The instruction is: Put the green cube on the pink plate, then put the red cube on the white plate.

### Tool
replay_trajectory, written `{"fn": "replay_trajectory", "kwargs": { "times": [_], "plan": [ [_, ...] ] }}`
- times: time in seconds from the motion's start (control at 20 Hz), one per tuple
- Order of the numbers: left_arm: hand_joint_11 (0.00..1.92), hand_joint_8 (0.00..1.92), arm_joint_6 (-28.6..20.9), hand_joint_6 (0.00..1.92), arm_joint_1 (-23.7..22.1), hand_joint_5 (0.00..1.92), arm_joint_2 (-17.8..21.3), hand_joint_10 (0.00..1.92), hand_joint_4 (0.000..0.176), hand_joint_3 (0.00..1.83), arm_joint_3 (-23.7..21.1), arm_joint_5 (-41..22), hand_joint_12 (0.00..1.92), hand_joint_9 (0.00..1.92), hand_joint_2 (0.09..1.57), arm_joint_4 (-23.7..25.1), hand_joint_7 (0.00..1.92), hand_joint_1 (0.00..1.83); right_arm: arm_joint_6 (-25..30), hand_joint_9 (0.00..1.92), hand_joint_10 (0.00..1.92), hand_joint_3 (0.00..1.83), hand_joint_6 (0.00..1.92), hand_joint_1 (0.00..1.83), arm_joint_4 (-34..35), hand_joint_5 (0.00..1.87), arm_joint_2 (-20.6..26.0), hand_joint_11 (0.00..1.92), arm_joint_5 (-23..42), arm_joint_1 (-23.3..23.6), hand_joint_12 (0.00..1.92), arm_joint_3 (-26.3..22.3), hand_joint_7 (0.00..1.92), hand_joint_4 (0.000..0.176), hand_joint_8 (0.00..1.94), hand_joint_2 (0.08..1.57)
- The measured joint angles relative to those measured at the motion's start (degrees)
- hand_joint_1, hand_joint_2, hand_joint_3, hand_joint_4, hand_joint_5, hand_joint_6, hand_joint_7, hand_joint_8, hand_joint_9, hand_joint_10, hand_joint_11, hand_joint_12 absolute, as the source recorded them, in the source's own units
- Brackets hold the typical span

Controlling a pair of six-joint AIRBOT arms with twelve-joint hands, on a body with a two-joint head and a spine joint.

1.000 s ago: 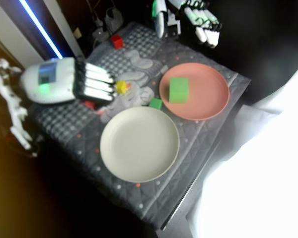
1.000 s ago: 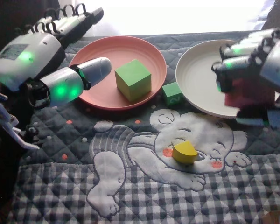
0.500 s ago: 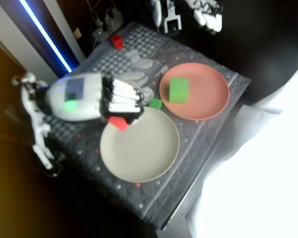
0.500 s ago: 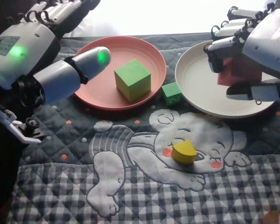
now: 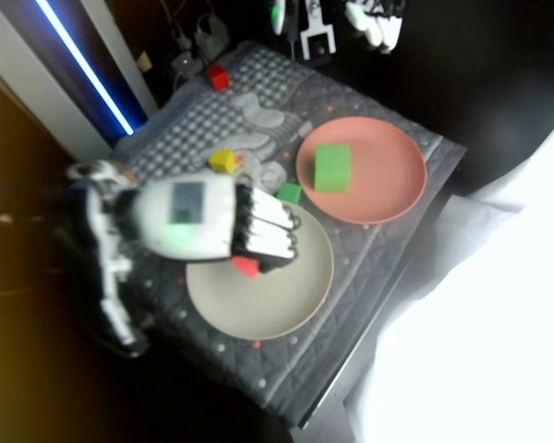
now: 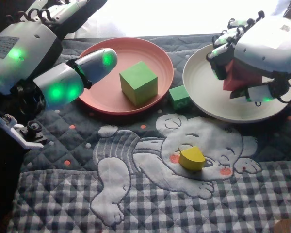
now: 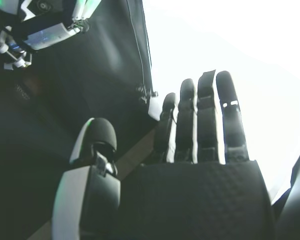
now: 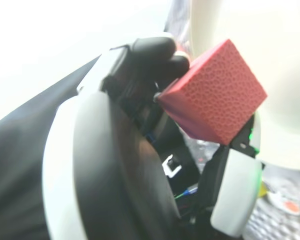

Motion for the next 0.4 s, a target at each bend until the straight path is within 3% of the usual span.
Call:
{"fn": "replay_trajectory", "kwargs": {
  "times": [0.05, 0.15, 0.25, 0.3, 0.4],
  "plan": [
    [0.0, 0.0, 0.0, 0.0, 0.1, 0.22, 0.0, 0.02, 0.038, 0.0, 0.0, -0.1, 1.12, 0.32, 1.3, 0.1, 0.34, 0.12, 0.0, 0.18, 0.47, 0.0, 0.45, 1.07, 0.0, 0.32, 0.0, 0.01, 0.1, 0.0, 1.17, 0.1, 0.33, 0.0, 0.23, 1.04],
    [0.0, 0.01, 0.0, 0.01, 0.1, 0.24, 0.0, 0.03, 0.047, 0.0, 0.0, 0.0, 1.15, 0.33, 1.29, 0.0, 0.35, 0.13, 0.0, 0.1, 0.17, 0.0, 0.12, 0.96, 0.2, 0.23, -0.2, 0.0, 0.4, 0.0, 0.87, 0.4, 0.23, 0.0, 0.02, 0.99],
    [0.0, 0.0, 0.0, 0.01, 0.2, 0.25, 0.0, 0.03, 0.03, 0.0, 0.0, -0.1, 1.16, 0.34, 1.3, 0.0, 0.34, 0.14, 0.0, 0.04, 0.11, 0.0, 0.05, 0.97, 0.2, 0.16, -0.4, 0.0, 0.3, -0.3, 0.76, 0.4, 0.13, 0.0, 0.0, 1.0],
    [0.0, 0.0, 0.0, 0.01, 0.2, 0.25, 0.0, 0.03, 0.033, 0.0, 0.0, -0.1, 1.15, 0.34, 1.3, 0.1, 0.34, 0.15, 0.0, 0.01, 0.05, 0.0, 0.04, 1.0, 0.1, 0.13, -0.6, 0.0, 0.5, -0.7, 0.54, 0.3, 0.09, 0.027, 0.0, 0.99],
    [0.0, 0.0, 0.0, 0.01, 0.6, 0.26, 0.3, 0.03, 0.015, 0.0, -0.3, -1.1, 1.14, 0.34, 1.3, 0.2, 0.33, 0.17, 0.0, 0.0, 0.0, 0.0, 0.02, 0.98, 0.1, 0.12, -0.5, 0.0, 1.3, -0.7, 0.27, -0.4, 0.07, 0.043, 0.0, 0.97]
  ]
}}
